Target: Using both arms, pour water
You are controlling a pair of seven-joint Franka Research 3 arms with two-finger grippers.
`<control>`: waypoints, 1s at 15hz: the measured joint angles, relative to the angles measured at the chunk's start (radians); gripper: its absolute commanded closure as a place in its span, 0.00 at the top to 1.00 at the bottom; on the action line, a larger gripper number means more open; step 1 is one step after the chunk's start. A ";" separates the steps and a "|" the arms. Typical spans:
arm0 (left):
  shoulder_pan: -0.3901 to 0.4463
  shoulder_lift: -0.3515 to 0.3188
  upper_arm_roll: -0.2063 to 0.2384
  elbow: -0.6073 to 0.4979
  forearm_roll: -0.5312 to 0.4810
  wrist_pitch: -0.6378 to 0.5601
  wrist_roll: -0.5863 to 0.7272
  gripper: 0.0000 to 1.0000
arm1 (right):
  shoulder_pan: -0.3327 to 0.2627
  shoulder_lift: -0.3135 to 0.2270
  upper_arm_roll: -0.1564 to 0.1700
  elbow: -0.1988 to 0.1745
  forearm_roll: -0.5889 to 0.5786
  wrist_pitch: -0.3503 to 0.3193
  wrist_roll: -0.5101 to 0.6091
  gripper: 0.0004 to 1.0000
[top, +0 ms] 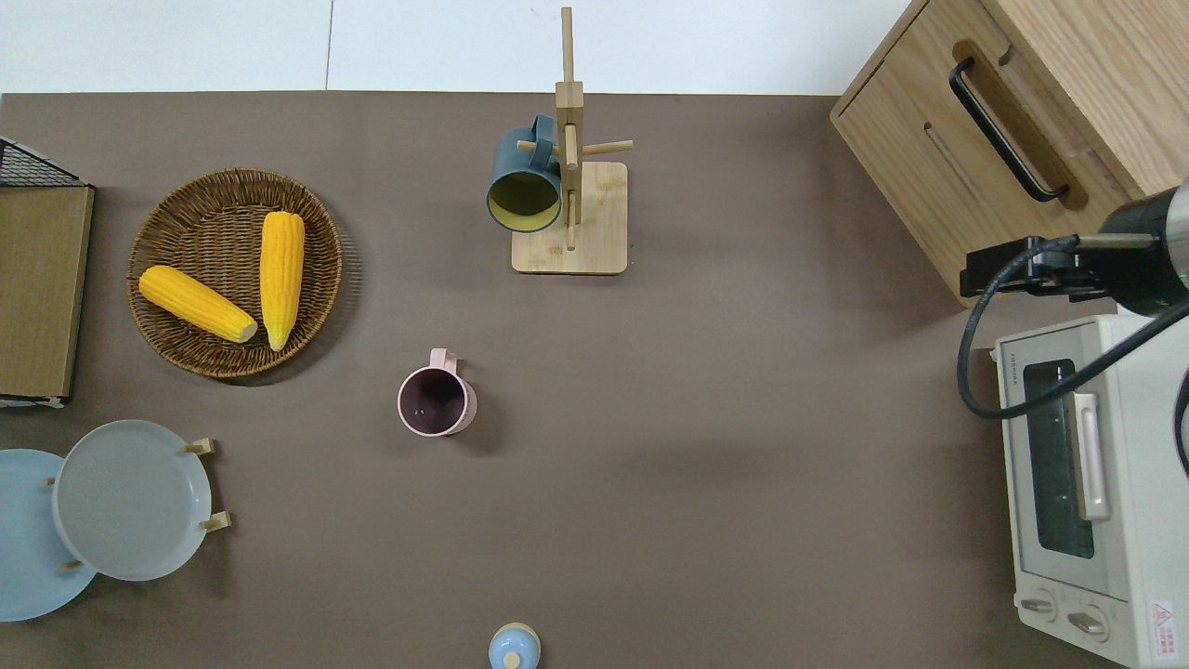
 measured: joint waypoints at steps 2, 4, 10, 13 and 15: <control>0.000 0.013 -0.005 0.000 -0.018 0.006 0.015 0.00 | 0.000 0.000 0.000 0.000 0.000 0.000 0.000 0.99; -0.001 0.029 -0.011 0.001 -0.050 0.012 0.051 0.00 | 0.000 0.000 0.000 0.000 0.000 0.000 0.000 0.99; -0.002 0.077 -0.017 0.018 -0.094 0.047 0.097 0.01 | 0.000 0.000 0.000 0.000 0.000 0.000 0.000 0.99; -0.002 0.089 -0.017 0.021 -0.101 0.050 0.106 0.05 | 0.000 0.000 0.000 0.000 0.000 0.000 0.000 0.99; -0.002 0.097 -0.017 0.022 -0.103 0.050 0.118 0.18 | 0.000 0.000 0.000 0.000 0.000 0.000 0.000 0.99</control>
